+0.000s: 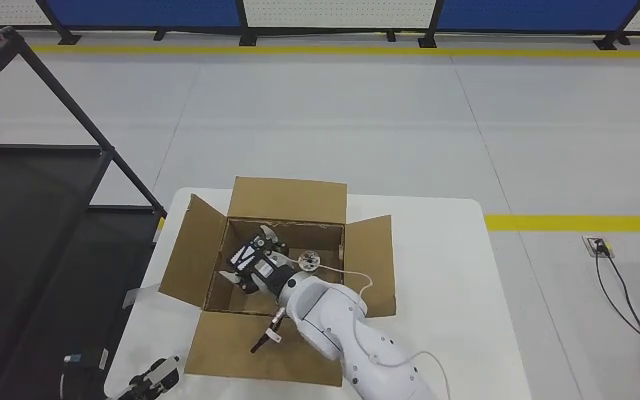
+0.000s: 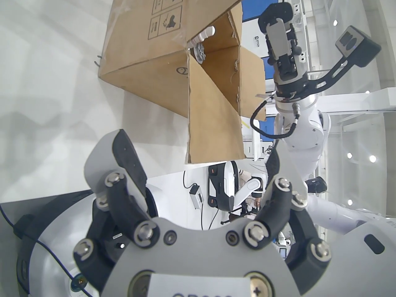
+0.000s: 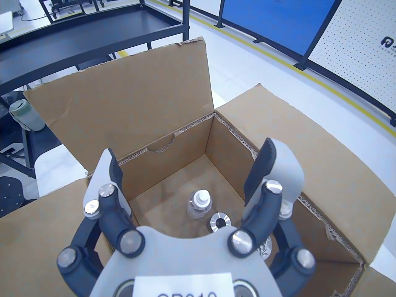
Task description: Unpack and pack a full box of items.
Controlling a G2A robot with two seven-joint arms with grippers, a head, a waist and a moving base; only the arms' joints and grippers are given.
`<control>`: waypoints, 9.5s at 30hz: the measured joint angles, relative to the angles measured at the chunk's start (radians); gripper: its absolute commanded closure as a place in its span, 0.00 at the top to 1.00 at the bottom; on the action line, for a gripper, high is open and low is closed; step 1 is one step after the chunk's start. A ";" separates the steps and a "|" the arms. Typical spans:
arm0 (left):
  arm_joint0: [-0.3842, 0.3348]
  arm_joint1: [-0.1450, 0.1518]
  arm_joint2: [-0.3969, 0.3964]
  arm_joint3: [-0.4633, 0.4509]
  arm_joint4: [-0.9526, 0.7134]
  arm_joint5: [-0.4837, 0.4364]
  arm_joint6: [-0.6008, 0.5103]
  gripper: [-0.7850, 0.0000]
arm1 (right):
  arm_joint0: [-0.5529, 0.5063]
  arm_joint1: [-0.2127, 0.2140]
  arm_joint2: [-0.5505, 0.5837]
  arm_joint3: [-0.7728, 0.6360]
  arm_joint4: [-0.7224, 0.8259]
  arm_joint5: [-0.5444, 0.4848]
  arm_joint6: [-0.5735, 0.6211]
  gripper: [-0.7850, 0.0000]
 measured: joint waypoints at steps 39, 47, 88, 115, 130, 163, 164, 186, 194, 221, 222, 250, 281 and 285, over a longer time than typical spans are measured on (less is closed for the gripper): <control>0.063 0.002 -0.145 -0.101 -0.237 -0.119 0.063 1.00 | -0.502 0.115 0.615 -0.625 0.573 -0.182 -0.048 1.00; 0.018 -0.004 -0.116 -0.204 -0.123 0.040 0.223 1.00 | -0.463 0.146 0.767 -0.532 0.867 -0.125 0.254 1.00; -0.502 0.019 0.333 -0.173 0.192 0.516 0.069 1.00 | -0.200 0.205 0.499 -0.237 1.144 -0.185 0.521 1.00; -0.651 0.012 0.481 0.085 0.121 0.504 0.066 1.00 | -0.018 0.192 0.235 0.047 0.942 -0.271 0.391 1.00; -0.656 0.007 0.510 0.129 0.138 0.490 0.139 1.00 | 0.007 0.192 0.178 0.085 0.861 -0.262 0.347 1.00; -0.270 0.037 -0.056 -0.046 -0.206 0.244 -0.097 1.00 | -0.010 0.222 0.318 0.006 0.930 -0.194 0.153 1.00; -0.232 0.035 -0.094 -0.035 -0.226 0.218 -0.106 1.00 | -0.010 0.222 0.318 0.006 0.929 -0.195 0.155 1.00; -0.183 0.042 -0.034 0.059 -0.066 0.220 -0.200 1.00 | 0.249 0.173 0.266 0.430 1.006 -0.050 -0.003 1.00; -0.196 0.050 0.023 0.097 -0.020 0.200 -0.263 1.00 | 0.381 0.139 0.240 0.708 1.078 -0.123 -0.008 1.00; -0.143 0.050 0.013 -0.082 -0.203 0.128 -0.192 1.00 | 0.508 0.126 0.290 0.942 1.310 -0.487 0.259 1.00; -0.146 0.049 0.012 -0.087 -0.210 0.133 -0.178 1.00 | 0.508 0.128 0.294 0.936 1.316 -0.494 0.271 1.00; -0.438 0.035 0.300 -0.078 0.111 0.443 0.279 1.00 | 0.388 0.218 0.330 0.563 1.346 -0.444 0.750 1.00; -0.520 0.022 0.415 -0.031 0.217 0.457 0.350 1.00 | 0.193 0.246 0.324 0.224 1.355 0.017 0.718 1.00; -0.533 0.019 0.435 -0.026 0.241 0.467 0.364 1.00 | 0.180 0.249 0.327 0.209 1.404 0.032 0.749 1.00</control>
